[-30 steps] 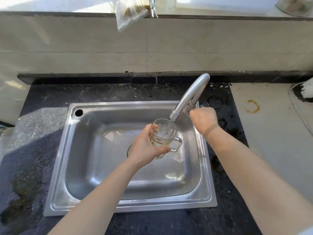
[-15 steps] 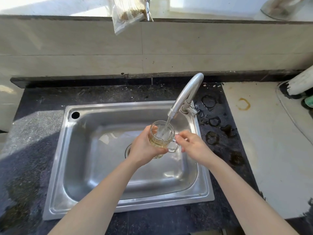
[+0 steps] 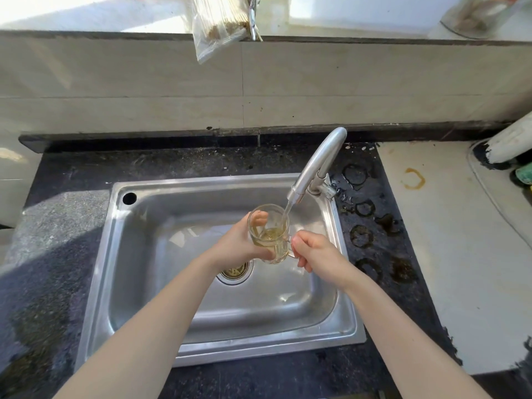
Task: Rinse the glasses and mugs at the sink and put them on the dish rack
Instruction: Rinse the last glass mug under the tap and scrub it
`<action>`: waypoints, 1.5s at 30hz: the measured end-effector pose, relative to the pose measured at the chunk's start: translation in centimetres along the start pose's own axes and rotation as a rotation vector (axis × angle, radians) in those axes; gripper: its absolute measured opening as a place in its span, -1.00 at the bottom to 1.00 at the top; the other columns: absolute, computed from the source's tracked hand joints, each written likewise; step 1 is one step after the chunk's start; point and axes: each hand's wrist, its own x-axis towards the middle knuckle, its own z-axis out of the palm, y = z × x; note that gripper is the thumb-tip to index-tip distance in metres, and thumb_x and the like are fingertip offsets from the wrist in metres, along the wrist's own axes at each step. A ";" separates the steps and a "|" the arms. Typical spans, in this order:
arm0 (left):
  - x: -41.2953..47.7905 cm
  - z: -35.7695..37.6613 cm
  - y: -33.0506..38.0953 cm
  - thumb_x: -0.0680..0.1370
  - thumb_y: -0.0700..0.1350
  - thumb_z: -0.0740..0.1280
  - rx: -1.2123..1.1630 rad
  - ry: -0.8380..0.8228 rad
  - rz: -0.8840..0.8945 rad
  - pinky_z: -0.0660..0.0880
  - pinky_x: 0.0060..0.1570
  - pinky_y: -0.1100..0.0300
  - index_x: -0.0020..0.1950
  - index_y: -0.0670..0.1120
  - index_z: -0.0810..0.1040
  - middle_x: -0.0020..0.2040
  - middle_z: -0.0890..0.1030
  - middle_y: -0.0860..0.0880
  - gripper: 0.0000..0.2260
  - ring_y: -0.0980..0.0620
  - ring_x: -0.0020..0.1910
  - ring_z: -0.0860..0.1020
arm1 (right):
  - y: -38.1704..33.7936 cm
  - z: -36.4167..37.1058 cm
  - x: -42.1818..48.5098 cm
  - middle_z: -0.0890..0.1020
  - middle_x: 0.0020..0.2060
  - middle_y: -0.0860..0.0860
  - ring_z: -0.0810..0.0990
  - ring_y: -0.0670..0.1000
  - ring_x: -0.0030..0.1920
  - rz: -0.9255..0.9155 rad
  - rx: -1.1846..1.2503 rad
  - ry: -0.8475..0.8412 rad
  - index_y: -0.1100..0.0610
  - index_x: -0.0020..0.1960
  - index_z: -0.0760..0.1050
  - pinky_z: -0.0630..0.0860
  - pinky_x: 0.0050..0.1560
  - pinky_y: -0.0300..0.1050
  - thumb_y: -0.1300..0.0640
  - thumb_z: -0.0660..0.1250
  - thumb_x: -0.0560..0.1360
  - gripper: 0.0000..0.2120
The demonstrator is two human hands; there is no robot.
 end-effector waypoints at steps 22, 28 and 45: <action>0.7 1.0 -1.2 0.42 -0.16 0.49 -0.195 -0.081 -0.052 0.36 -0.03 0.59 0.19 0.13 0.47 0.08 0.56 0.26 -0.58 0.41 0.09 0.48 | -0.8 -1.4 0.2 0.38 -0.39 -0.01 0.26 -0.09 -0.48 0.185 0.189 0.041 0.12 -0.27 0.33 0.18 -0.51 -0.33 0.08 0.07 0.67 -0.66; 0.5 1.4 -2.5 0.39 -0.09 0.52 -0.220 -0.094 -0.127 0.39 0.11 0.39 0.23 0.07 0.48 0.16 0.58 0.14 -0.55 0.18 0.24 0.48 | -1.0 -1.5 0.0 0.40 -0.39 -0.03 0.27 -0.09 -0.46 0.257 0.051 -0.041 0.12 -0.27 0.35 0.22 -0.51 -0.34 0.06 0.08 0.66 -0.65; -0.6 2.1 -3.3 0.16 0.32 0.50 -0.264 -0.337 -0.402 0.42 0.30 0.06 0.20 0.05 0.53 0.14 0.64 -0.02 -0.31 0.03 0.14 0.59 | -1.2 -2.0 1.3 0.48 -0.38 0.01 0.20 -0.11 -0.54 0.507 -0.049 -0.113 0.18 -0.11 0.46 0.10 -0.56 -0.28 0.03 0.11 0.65 -0.71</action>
